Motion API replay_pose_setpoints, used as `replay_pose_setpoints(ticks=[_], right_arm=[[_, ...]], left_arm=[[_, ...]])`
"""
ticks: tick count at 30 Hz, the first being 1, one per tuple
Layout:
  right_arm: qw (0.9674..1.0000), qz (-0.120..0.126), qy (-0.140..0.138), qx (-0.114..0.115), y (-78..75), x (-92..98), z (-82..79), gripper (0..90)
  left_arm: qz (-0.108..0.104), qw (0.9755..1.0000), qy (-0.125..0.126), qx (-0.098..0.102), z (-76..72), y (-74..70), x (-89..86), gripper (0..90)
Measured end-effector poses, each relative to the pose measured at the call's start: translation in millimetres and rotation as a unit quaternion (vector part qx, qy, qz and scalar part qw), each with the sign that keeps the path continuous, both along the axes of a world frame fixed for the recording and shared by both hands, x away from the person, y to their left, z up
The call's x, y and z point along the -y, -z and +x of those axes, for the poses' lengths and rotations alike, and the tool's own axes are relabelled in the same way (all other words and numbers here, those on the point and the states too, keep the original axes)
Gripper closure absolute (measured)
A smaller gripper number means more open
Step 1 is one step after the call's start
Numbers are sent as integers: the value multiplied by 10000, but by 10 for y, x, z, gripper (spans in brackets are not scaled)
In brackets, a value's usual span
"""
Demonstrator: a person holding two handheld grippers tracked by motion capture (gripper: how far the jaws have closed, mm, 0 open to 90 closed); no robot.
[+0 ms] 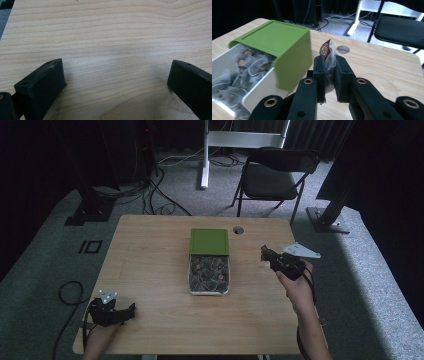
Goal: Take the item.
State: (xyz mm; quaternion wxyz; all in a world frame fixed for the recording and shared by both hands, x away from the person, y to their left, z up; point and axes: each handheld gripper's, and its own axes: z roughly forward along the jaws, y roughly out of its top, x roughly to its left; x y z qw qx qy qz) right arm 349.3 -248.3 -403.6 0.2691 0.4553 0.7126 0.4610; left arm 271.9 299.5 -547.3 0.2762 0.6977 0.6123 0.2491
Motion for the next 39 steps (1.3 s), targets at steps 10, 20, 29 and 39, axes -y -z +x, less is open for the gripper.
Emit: replay_pose_setpoints(ticks=[10, 20, 29, 39], right_arm=[[9996, 25, 272, -28, 20, 256, 50, 811], [9989, 22, 476, -47, 76, 416, 119, 811], [9983, 79, 576, -43, 126, 447, 233, 810], [9976, 67, 684, -125, 197, 461, 339, 809]], left_arm=[[-4, 10000, -3, -2, 0, 0, 1, 17], [0, 10000, 1, -4, 0, 0, 0, 17], [-1, 10000, 1, -4, 0, 0, 0, 17], [0, 10000, 2, -5, 0, 0, 0, 16]])
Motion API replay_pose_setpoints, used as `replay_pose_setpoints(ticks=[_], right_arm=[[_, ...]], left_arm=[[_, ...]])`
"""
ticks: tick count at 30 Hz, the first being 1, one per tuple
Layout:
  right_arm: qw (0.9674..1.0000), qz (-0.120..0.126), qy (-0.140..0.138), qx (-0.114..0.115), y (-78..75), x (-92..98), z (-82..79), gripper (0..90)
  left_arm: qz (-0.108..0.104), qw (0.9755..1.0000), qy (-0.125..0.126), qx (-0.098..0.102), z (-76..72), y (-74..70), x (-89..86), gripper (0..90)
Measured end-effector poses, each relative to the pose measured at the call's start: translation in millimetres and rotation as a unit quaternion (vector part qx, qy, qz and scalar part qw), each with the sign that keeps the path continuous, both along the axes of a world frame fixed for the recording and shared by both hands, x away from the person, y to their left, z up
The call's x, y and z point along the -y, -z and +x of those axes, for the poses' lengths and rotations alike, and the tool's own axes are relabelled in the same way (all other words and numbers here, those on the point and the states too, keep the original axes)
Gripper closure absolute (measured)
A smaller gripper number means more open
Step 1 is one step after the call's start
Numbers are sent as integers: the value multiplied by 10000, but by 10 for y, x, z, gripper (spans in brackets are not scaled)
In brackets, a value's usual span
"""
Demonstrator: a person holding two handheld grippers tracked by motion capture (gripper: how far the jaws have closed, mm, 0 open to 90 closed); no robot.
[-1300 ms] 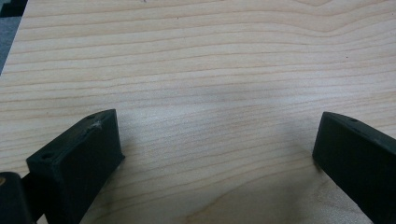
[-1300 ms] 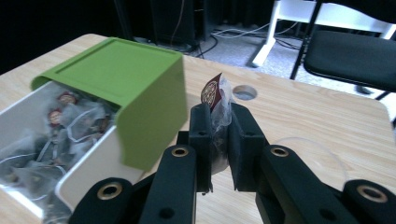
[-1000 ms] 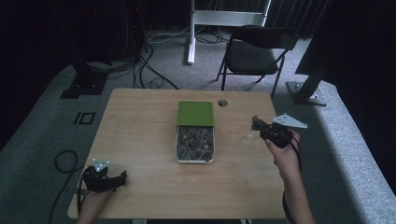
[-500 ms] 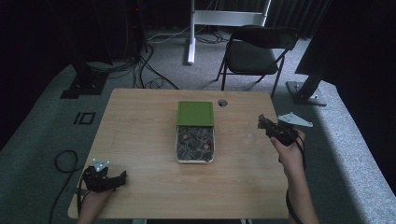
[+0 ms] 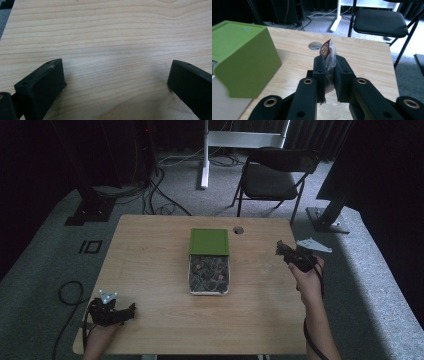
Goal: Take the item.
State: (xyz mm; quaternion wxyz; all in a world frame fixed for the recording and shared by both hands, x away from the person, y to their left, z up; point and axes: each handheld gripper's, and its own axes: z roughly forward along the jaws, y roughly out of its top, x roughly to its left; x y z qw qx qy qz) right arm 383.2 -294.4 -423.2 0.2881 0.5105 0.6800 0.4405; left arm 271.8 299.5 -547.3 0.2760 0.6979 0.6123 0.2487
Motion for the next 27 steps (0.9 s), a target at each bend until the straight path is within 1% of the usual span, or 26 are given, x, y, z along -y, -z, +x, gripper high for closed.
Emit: replay_pose_setpoints(ticks=[5, 9, 13, 18, 22, 27], right_arm=[[10000, 10, 7, -42, 44, -16, 47, 809], [9999, -103, 62, -62, 74, -36, 88, 809], [9998, -142, 70, -133, 114, -49, 133, 809], [9997, -107, 67, -192, 147, -77, 173, 809], [9996, -151, 82, -205, 164, -92, 187, 809], [9994, -150, 119, -280, 230, -87, 213, 808]], left_arm=[[-1, 10000, 0, 0, 0, 0, 0, 16], [-1, 10000, -1, 1, 0, 0, 0, 17], [-1, 10000, -1, 0, 0, 0, 0, 16], [-2, 10000, -1, 1, 0, 0, 0, 17], [0, 10000, -1, 0, 0, 0, 0, 17], [0, 10000, -1, 0, 0, 0, 0, 17]])
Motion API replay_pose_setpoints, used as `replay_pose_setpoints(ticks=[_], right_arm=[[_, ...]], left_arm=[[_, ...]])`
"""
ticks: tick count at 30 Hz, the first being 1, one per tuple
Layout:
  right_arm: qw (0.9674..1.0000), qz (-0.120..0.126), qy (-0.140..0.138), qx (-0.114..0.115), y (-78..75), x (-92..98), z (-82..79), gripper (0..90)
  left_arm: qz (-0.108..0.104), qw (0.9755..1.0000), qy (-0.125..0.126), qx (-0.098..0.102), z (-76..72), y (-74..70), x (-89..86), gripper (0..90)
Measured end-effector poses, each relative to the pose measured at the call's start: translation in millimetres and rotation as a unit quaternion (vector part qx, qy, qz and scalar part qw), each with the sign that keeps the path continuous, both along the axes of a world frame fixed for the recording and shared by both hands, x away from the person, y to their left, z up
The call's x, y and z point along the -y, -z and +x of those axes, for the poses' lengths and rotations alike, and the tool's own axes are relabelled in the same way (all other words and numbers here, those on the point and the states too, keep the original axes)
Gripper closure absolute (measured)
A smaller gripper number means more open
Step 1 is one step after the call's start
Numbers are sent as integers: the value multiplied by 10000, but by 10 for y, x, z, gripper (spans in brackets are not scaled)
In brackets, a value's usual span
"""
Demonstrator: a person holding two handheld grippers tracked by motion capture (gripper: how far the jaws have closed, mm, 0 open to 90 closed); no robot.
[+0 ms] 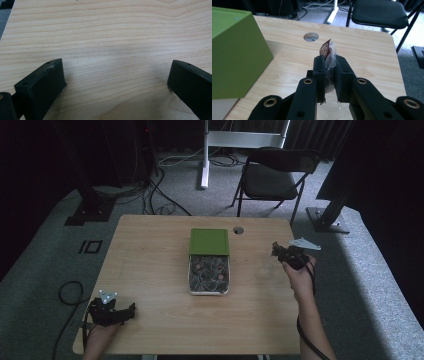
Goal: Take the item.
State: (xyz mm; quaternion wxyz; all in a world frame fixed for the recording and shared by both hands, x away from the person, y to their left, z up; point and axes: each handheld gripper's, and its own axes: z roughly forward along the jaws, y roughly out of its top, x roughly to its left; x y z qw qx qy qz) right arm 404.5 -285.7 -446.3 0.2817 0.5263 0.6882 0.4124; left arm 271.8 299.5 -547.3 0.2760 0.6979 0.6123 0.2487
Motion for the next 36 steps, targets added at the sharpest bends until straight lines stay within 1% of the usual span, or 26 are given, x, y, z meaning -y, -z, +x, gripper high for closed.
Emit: replay_pose_setpoints(ticks=[4, 6, 11, 16, 18, 23, 26, 29, 32, 34, 36], right_arm=[[10000, -60, 7, -68, 65, -4, 6, 807], [10000, -26, 15, -92, 91, -5, 16, 806], [9999, -66, 41, -153, 125, -7, 42, 804], [9997, -17, 62, -226, 157, 11, 48, 795], [9996, -10, 38, -271, 167, 12, 50, 766], [9998, -44, 63, -183, 115, 11, 32, 712], [9999, -26, 34, -117, 56, 15, 11, 672], [10000, 1, 13, -64, 0, 21, -14, 613], [10000, 52, -21, -45, -35, 22, -43, 520], [9999, 128, -32, -26, -50, 23, -59, 433], [9999, 147, -87, -10, -62, 21, -80, 379]], left_arm=[[-1, 10000, 0, -1, 0, 0, 0, 17], [-1, 10000, 0, -1, 0, 0, 0, 17], [0, 10000, 0, 0, 0, 0, 0, 16], [0, 10000, 0, 0, 0, 0, 0, 17], [1, 10000, 1, 0, 0, 0, 0, 17], [0, 10000, 0, -1, 0, 0, 0, 17], [-1, 10000, -1, -1, 0, 0, 0, 17], [-1, 10000, 0, -1, 0, 0, 0, 17], [-1, 10000, 0, 0, 0, 0, 0, 17], [1, 10000, 0, 0, 0, 0, 0, 17], [-1, 10000, 0, -1, 0, 0, 0, 17]])
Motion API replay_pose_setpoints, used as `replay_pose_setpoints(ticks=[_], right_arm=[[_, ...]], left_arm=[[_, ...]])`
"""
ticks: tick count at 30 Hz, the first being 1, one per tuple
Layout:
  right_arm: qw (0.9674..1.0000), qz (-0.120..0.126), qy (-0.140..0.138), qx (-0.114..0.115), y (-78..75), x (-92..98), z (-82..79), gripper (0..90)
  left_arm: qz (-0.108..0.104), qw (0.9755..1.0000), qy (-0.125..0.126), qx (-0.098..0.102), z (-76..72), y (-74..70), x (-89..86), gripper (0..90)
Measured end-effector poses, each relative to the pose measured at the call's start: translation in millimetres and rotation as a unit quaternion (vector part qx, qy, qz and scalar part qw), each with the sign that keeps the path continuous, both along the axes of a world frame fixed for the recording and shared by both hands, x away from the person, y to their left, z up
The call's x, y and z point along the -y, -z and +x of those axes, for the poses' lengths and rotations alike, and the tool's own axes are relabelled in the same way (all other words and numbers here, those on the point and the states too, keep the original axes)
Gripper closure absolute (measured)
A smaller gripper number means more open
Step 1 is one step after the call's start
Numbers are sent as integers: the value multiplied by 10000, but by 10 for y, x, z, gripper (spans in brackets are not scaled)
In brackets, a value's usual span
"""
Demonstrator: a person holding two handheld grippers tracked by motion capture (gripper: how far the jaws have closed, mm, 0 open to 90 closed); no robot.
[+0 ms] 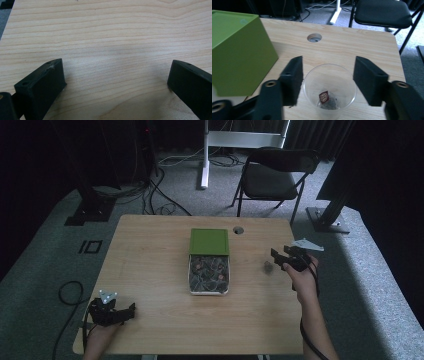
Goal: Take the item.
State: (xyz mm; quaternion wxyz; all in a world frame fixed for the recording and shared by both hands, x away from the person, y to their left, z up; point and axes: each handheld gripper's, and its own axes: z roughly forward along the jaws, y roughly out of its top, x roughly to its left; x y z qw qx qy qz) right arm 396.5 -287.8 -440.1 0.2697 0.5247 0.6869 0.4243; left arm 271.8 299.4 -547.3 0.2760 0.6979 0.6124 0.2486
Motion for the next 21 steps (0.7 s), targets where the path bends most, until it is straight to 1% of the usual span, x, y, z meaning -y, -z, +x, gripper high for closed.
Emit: replay_pose_setpoints(ticks=[3, 6, 7, 8, 10, 13, 15, 21], right_arm=[[9999, 34, -111, -6, -6, -6, -34, 318], [9999, 77, -127, 31, -10, -8, -72, 287], [9999, 82, -136, 50, -8, -9, -85, 264], [9999, 70, -135, 54, -4, -12, -97, 235], [9998, 38, -173, 32, 5, -18, -121, 219], [9999, -8, -146, 43, 23, -17, -162, 192], [9999, 18, -102, 33, 42, -9, -189, 162], [10000, -47, -63, 25, 95, 14, -263, 159]], left_arm=[[1, 10000, -1, 1, 0, 0, 0, 17], [-1, 10000, -1, 1, 0, 0, 0, 17], [-1, 10000, 0, 2, 0, 0, 0, 17], [1, 10000, 0, 1, 0, 0, 0, 17], [-1, 10000, 0, 2, 0, 0, 0, 17], [1, 10000, 0, 1, 0, 0, 0, 17], [-1, 10000, 0, 1, 0, 0, 0, 17], [-1, 10000, -1, 1, 0, 0, 0, 17]])
